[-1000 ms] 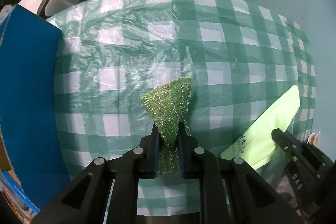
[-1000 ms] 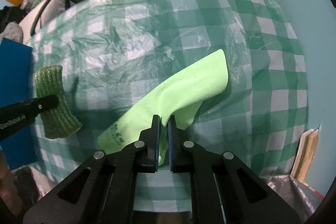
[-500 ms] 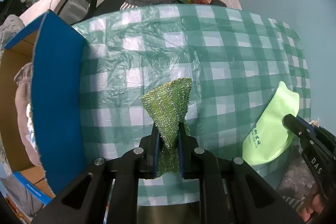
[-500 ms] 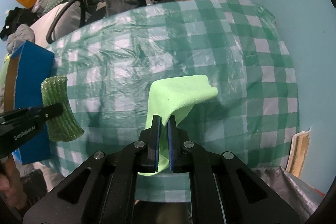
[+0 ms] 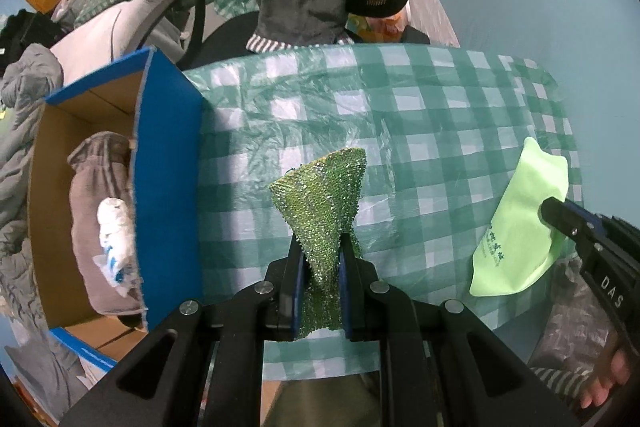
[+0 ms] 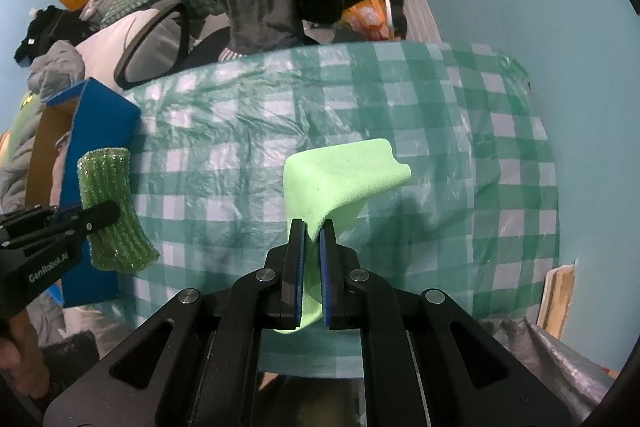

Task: Organize soft objects
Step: 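Lift the mitt and cloth and carry both over the cardboard box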

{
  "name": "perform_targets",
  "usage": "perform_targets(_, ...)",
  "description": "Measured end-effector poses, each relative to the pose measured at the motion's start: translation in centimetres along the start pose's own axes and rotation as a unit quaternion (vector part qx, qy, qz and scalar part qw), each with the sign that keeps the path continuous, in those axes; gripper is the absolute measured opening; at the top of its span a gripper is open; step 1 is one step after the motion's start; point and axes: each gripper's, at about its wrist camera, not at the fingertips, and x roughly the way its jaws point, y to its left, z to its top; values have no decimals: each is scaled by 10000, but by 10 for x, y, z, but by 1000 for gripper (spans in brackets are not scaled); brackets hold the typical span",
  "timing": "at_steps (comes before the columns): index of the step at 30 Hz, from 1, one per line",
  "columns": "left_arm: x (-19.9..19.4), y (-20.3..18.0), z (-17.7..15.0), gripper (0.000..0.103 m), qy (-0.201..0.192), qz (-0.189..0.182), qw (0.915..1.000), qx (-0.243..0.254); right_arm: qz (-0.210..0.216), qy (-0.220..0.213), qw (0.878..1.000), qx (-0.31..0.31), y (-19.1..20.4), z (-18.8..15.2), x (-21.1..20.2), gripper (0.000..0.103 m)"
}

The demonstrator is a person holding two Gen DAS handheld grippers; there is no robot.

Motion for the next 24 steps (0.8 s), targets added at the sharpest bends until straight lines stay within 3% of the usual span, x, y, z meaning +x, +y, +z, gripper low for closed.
perform_targets(24, -53, 78, -14, 14, -467, 323, 9975, -417, 376, -417, 9955, -764, 93, 23, -32, 6)
